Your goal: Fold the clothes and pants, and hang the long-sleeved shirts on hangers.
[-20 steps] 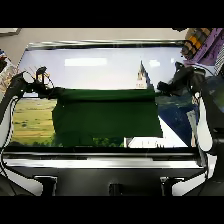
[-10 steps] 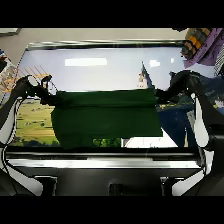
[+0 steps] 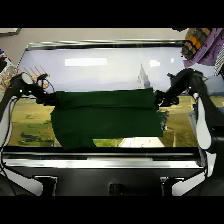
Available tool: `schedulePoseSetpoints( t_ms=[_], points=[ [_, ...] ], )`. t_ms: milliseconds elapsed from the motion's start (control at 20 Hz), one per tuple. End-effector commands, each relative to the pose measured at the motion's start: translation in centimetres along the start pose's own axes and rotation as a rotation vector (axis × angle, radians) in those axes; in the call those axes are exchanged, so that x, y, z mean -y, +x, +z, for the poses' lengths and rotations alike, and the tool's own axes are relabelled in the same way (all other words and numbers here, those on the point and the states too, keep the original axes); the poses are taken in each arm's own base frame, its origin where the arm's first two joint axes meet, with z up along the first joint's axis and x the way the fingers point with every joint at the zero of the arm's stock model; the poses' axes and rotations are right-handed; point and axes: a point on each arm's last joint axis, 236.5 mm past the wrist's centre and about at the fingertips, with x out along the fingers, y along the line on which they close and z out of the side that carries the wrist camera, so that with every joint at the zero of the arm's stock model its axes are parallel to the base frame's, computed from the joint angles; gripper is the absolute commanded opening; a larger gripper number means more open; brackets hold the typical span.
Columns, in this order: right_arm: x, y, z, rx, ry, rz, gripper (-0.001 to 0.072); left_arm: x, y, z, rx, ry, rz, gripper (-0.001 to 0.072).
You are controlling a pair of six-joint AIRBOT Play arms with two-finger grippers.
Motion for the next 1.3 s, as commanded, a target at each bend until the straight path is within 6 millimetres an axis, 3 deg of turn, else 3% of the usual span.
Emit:
schedulePoseSetpoints(
  t_ms=[0, 100, 250, 400, 600, 950, 1250],
  points=[
    [1.2, -5.7, -0.1, 0.104, -0.054, 0.027, 0.0359, -1.3, -3.9, -1.9, 0.019, -0.093, -0.069, 0.0278],
    [3.6, -8.7, -0.7, 0.191, -0.002, 0.056, 0.0356, -3.3, -5.0, -6.1, 0.008, -0.172, -0.110, 0.0278],
    [6.0, -8.9, -4.5, 0.190, 0.119, 0.116, 0.0356, -3.8, -4.0, -14.1, -0.036, -0.332, -0.179, 0.0277],
    [5.5, -7.1, -7.6, 0.149, 0.153, 0.142, 0.0356, -2.1, -1.9, -20.9, -0.066, -0.400, -0.207, 0.0277],
    [4.3, -6.0, -9.2, 0.134, 0.165, 0.180, 0.0356, 1.2, 0.4, -26.0, -0.117, -0.448, -0.305, 0.0277],
    [3.0, -6.1, -9.7, 0.111, 0.171, 0.233, 0.0353, 4.1, 2.7, -27.8, -0.137, -0.477, -0.400, 0.0277],
    [2.6, -6.5, -10.1, 0.103, 0.168, 0.247, 0.0336, 5.0, 3.2, -27.0, -0.099, -0.480, -0.413, 0.0276]
  ],
)
